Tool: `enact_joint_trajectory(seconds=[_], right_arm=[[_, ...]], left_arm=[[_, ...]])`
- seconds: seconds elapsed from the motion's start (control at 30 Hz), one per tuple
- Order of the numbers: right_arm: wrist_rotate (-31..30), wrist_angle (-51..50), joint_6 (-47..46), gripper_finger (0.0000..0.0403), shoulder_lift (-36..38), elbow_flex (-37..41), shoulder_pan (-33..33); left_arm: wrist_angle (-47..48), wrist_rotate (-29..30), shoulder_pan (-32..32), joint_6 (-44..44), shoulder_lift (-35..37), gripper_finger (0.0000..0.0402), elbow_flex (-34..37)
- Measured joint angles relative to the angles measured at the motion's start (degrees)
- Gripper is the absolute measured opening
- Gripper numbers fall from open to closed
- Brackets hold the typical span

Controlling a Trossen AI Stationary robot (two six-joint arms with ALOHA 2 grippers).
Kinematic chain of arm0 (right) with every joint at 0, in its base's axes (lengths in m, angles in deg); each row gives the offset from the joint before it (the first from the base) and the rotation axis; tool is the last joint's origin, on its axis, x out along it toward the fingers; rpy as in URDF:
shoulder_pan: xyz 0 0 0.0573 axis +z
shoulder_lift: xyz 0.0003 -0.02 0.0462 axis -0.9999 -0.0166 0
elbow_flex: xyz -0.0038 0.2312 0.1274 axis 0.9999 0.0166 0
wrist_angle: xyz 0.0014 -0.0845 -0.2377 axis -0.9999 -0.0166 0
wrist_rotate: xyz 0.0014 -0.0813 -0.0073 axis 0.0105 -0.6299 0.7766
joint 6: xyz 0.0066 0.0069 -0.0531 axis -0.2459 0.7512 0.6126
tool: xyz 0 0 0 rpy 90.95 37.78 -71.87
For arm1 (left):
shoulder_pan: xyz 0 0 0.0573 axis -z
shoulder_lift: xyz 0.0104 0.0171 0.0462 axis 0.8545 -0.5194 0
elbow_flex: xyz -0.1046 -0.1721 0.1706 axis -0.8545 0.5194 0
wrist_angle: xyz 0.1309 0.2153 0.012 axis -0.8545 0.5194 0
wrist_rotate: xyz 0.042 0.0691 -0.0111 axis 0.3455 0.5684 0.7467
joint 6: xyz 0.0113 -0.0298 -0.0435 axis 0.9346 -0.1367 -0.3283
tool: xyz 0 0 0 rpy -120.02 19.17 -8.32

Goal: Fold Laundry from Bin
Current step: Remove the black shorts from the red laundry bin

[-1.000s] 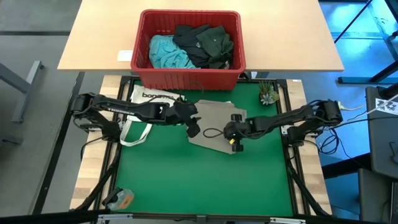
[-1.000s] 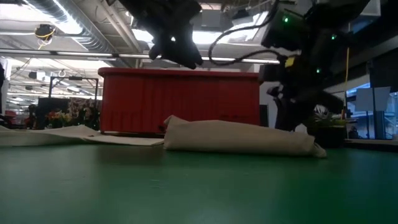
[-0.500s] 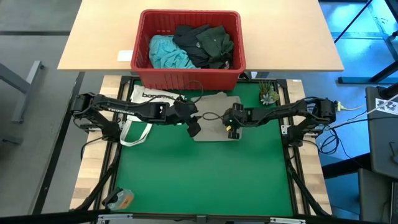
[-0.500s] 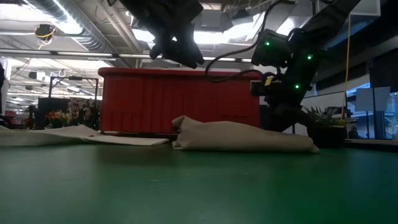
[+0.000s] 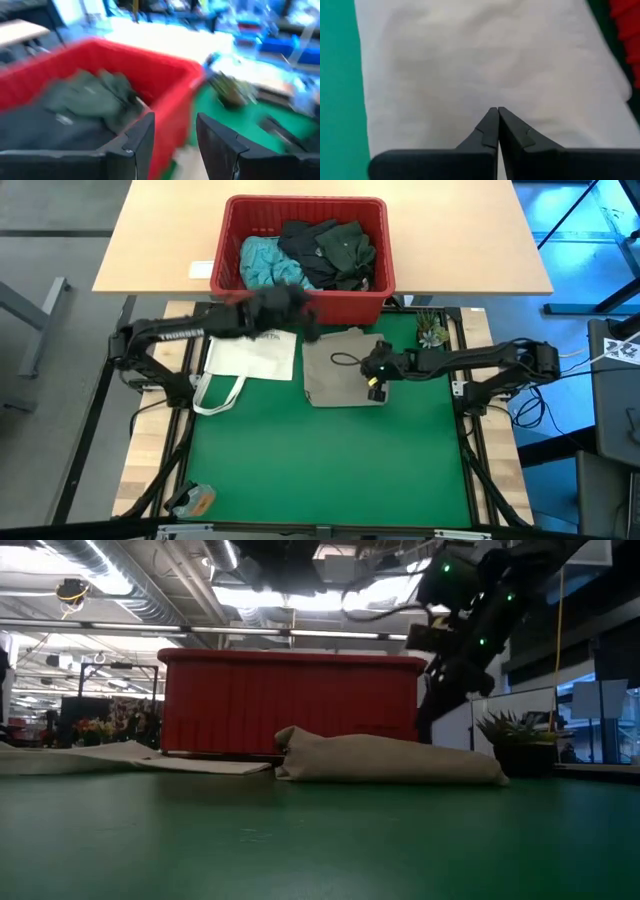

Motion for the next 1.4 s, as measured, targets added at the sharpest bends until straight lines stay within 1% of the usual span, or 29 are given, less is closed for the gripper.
enact_joint_trajectory(seconds=[0.07,0.2,0.37,0.47,0.63,0.73,0.83,0.97,1.03,1.23,1.33,1.4], right_arm=[[0.00,-0.03,0.00,0.0007,1.51,0.00,0.00],[0.02,0.09,0.00,0.0007,3.31,0.00,0.00],[0.04,0.11,0.00,0.0007,3.68,0.00,0.00],[0.03,0.17,0.00,0.0007,3.68,0.00,0.00],[0.04,0.14,0.00,0.0007,3.68,0.00,0.00],[0.07,0.14,-0.02,0.0007,3.68,0.00,0.00],[0.17,0.14,-0.02,0.0007,3.68,0.00,0.00],[0.20,0.14,-0.02,0.0007,3.68,0.00,0.00],[0.19,0.12,-0.04,0.0007,3.68,0.00,0.00],[0.42,0.14,-0.04,0.0007,3.68,0.00,0.00],[0.43,0.11,-0.04,0.0007,3.68,0.00,0.00],[0.44,0.11,-0.04,0.0007,3.68,0.00,0.00]], left_arm=[[-0.30,-2.48,-4.29,1.37,-0.56,0.0141,-3.51],[-0.27,-7.38,-13.17,1.46,-2.27,0.0141,-9.02],[-1.21,-10.69,-23.27,0.74,-5.93,0.0141,-13.13],[-2.29,-12.51,-28.02,-0.66,-9.78,0.0141,-14.93],[-2.80,-18.15,-33.32,-3.44,-17.93,0.0141,-17.96],[-3.39,-21.33,-35.06,-5.68,-23.09,0.0141,-20.85],[-3.42,-23.50,-35.45,-7.15,-28.36,0.0141,-24.87],[-2.86,-26.15,-34.89,-7.15,-34.76,0.0141,-31.91],[-1.15,-27.23,-34.60,-7.17,-37.59,0.0140,-36.30],[5.01,-27.20,-33.50,-7.13,-44.74,0.0126,-47.54],[5.54,-27.10,-32.99,-7.13,-47.26,0.0120,-50.80],[5.56,-26.74,-32.69,-7.12,-48.29,0.0118,-51.41]])
